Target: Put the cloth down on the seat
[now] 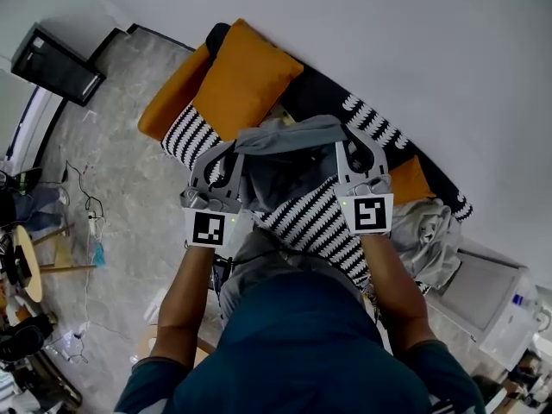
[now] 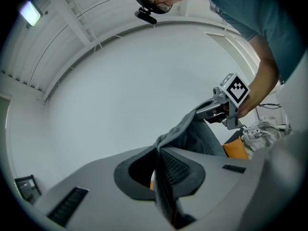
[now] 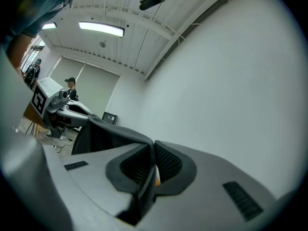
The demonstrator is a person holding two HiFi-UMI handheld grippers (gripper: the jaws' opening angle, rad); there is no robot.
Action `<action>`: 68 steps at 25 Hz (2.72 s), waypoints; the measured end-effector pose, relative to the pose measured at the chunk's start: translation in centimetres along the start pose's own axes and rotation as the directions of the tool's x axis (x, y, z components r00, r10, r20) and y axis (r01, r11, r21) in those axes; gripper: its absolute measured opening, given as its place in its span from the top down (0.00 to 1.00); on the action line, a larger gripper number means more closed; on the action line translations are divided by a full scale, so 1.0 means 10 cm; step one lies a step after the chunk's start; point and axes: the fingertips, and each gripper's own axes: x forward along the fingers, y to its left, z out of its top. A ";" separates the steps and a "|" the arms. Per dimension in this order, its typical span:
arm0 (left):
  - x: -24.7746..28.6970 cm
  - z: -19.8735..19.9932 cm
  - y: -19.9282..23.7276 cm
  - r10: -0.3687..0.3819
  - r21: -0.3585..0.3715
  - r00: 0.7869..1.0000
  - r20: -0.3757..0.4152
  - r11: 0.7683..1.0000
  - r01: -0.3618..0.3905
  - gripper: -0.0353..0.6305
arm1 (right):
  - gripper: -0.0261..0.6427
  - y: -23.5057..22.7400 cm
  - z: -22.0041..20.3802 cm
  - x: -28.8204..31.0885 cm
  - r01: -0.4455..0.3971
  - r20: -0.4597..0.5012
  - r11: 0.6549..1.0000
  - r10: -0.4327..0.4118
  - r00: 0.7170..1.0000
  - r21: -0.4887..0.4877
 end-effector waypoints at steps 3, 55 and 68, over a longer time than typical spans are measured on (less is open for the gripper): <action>0.15 -0.14 -0.09 -0.018 0.006 1.000 -0.018 1.000 0.018 0.91 | 0.92 -0.05 -0.19 0.05 0.007 -0.011 1.000 -0.007 1.000 0.000; 2.68 -3.34 0.10 -0.250 -0.202 0.956 -0.152 0.955 0.217 0.90 | 0.91 -0.20 -3.73 2.33 0.090 -0.427 0.995 -0.062 0.902 0.045; 2.88 -3.77 0.17 -0.235 -0.224 0.959 -0.161 0.955 0.196 0.90 | 0.91 -0.11 -4.13 2.65 0.027 -0.442 0.999 -0.012 0.897 0.027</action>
